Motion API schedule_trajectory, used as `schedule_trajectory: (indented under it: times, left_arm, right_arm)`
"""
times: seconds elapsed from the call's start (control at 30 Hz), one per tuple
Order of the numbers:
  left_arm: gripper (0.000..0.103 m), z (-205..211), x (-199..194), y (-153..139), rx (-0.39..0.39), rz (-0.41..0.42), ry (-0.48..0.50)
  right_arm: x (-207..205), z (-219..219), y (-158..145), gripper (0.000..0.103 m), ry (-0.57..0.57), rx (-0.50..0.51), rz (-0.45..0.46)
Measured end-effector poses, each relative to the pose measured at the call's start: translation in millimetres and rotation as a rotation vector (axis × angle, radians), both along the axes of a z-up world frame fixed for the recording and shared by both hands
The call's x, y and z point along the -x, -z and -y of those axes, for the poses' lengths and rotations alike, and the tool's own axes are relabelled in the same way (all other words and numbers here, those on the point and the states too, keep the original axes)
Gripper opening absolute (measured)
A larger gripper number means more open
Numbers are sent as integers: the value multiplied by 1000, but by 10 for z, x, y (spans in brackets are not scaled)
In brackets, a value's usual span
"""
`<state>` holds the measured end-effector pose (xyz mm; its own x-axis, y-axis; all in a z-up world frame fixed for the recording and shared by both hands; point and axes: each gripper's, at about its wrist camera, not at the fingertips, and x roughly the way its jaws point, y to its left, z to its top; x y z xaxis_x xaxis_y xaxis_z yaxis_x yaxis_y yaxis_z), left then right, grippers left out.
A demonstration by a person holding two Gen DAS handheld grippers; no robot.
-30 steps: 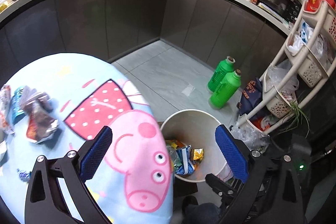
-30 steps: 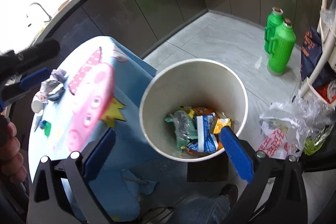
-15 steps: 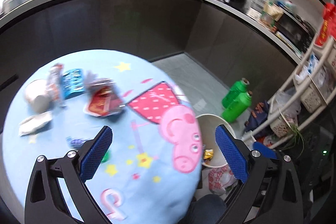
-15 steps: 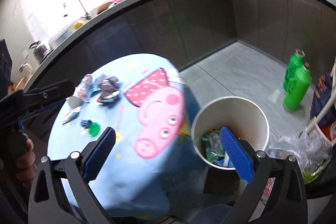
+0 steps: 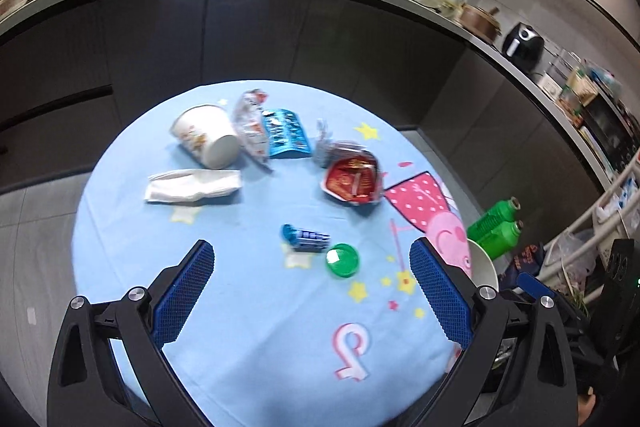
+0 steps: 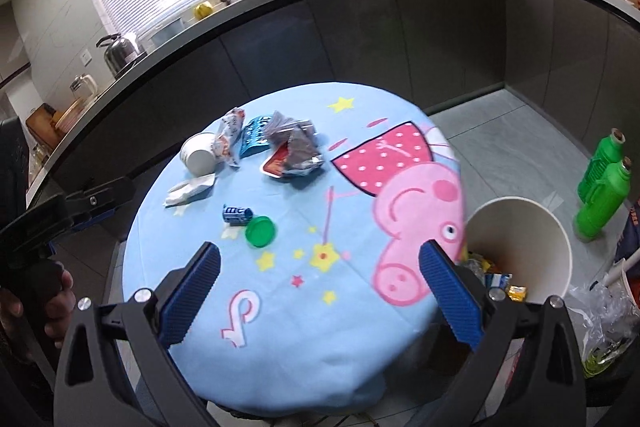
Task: Collect trash
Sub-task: 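Return both tools to the table and close the right tool on the red bag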
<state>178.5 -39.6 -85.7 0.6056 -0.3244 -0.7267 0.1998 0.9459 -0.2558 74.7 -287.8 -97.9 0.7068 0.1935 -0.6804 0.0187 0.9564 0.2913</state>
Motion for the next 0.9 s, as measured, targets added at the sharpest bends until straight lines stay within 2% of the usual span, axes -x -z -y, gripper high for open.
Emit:
schedule_trajectory:
  times: [0.2,0.37,0.43,0.5,0.63,0.87,0.9]
  left_arm:
    - [95,-414,-96,142,6,-21,-65]
    - [94,-659,-204,249,-3,-28,-97]
    - [94,-702,-309,275,-24,-22,-81]
    - [94,-745,-459,303,-63,-12,-73]
    - [94,-839,-730,385,-88,-4,-56]
    - [94,-902,-1176,588,-162,-27,54]
    - [94,-898,-1209,606,-169,-26,63]
  right_arm:
    - [-455,-221,45,98,-57,20,-30]
    - [-939,-375,188,83,-86,69,-64]
    - [-1157,-431,273,73,-92,74,-92]
    - [-1356,-469,350,70,-100,81,-114]
    - [-1600,-520,429,62,-95,106,-128]
    - [-1882,-542,565,58,-59,138,-148]
    - [-1912,-551,589,54,-59,138,-152]
